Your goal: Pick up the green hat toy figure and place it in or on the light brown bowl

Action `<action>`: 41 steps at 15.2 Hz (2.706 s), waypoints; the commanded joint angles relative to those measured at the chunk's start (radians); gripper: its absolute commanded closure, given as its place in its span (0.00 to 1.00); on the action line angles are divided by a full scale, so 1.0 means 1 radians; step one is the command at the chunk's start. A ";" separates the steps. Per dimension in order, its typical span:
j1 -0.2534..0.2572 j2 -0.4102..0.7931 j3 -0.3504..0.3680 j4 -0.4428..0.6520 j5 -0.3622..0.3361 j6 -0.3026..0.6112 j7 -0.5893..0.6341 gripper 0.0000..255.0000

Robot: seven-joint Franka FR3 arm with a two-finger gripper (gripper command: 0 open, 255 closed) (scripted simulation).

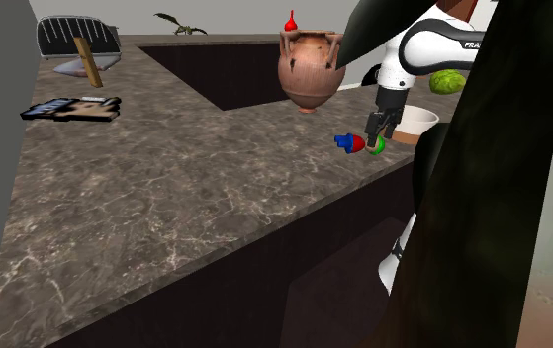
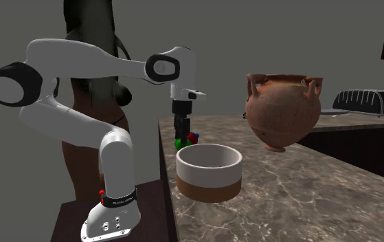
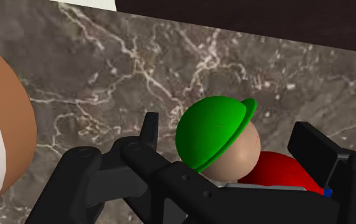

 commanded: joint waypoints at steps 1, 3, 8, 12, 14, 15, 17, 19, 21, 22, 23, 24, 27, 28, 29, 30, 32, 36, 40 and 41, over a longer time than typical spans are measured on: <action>-0.005 -0.006 -0.010 -0.037 -0.010 0.031 -0.002 0.00; -0.005 -0.006 -0.010 -0.037 -0.010 0.031 -0.002 0.00; -0.005 -0.006 -0.010 -0.037 -0.010 0.031 -0.002 0.00; -0.005 -0.006 -0.010 -0.037 -0.010 0.031 -0.002 1.00; -0.005 -0.006 -0.010 -0.037 -0.010 0.031 -0.002 1.00; -0.005 -0.006 -0.010 -0.037 -0.010 0.031 -0.002 1.00; -0.005 -0.006 -0.010 -0.037 -0.010 0.031 -0.002 1.00; -0.005 -0.006 -0.010 -0.037 -0.010 0.031 -0.002 1.00; -0.002 -0.002 -0.005 -0.009 -0.004 0.007 -0.003 1.00; -0.001 0.000 -0.002 0.005 -0.001 -0.005 -0.003 1.00; 0.000 0.002 0.001 0.020 0.001 -0.017 -0.004 1.00; 0.002 0.005 0.004 0.034 0.004 -0.029 -0.004 1.00; 0.005 0.014 0.011 0.079 0.012 -0.064 -0.006 1.00; 0.007 0.017 0.013 0.093 0.014 -0.075 -0.007 1.00; 0.008 0.021 0.016 0.109 0.016 -0.087 -0.008 1.00; 0.009 0.025 0.018 0.124 0.019 -0.098 -0.008 1.00; 0.011 0.033 0.022 0.155 0.023 -0.120 -0.009 1.00; 0.016 0.052 0.030 0.217 0.031 -0.165 -0.012 1.00; 0.019 0.073 0.037 0.282 0.039 -0.209 -0.015 1.00; 0.020 0.078 0.039 0.299 0.040 -0.220 -0.016 1.00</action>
